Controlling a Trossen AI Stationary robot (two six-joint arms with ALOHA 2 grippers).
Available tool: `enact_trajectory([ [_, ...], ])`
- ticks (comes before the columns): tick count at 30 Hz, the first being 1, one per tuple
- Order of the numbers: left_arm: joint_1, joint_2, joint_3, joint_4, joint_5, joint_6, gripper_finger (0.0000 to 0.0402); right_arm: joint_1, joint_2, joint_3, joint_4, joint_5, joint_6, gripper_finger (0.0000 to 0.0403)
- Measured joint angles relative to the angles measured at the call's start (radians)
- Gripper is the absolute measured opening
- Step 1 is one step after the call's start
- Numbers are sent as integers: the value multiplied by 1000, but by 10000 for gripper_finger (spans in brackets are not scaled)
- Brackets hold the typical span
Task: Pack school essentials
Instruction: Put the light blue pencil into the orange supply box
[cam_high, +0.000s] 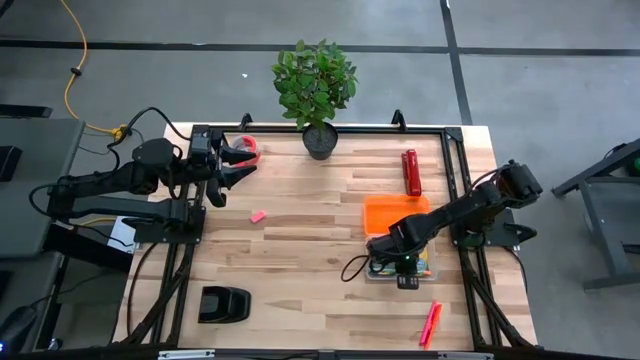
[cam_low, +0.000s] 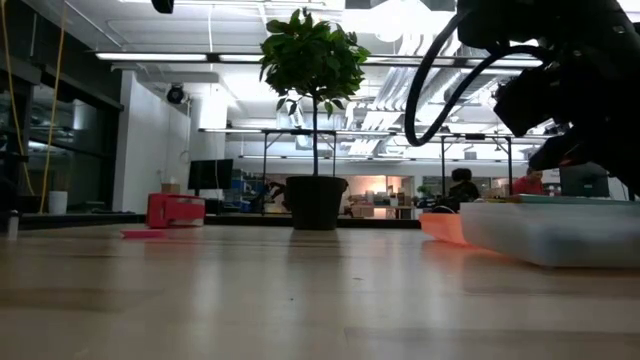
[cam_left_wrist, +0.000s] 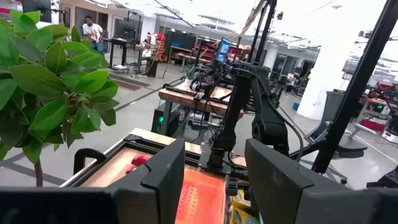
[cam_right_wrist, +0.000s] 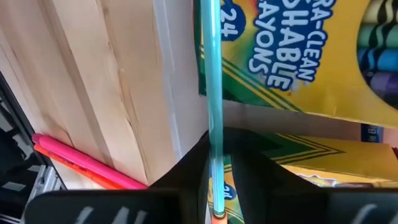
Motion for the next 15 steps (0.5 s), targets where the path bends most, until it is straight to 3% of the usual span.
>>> enact_trajectory([
  [8,0,0,0,0,0,0,158,0,0,0,-1,0,-53,56],
  [15,0,0,0,0,0,0,158,0,-1,0,0,0,-44,7],
])
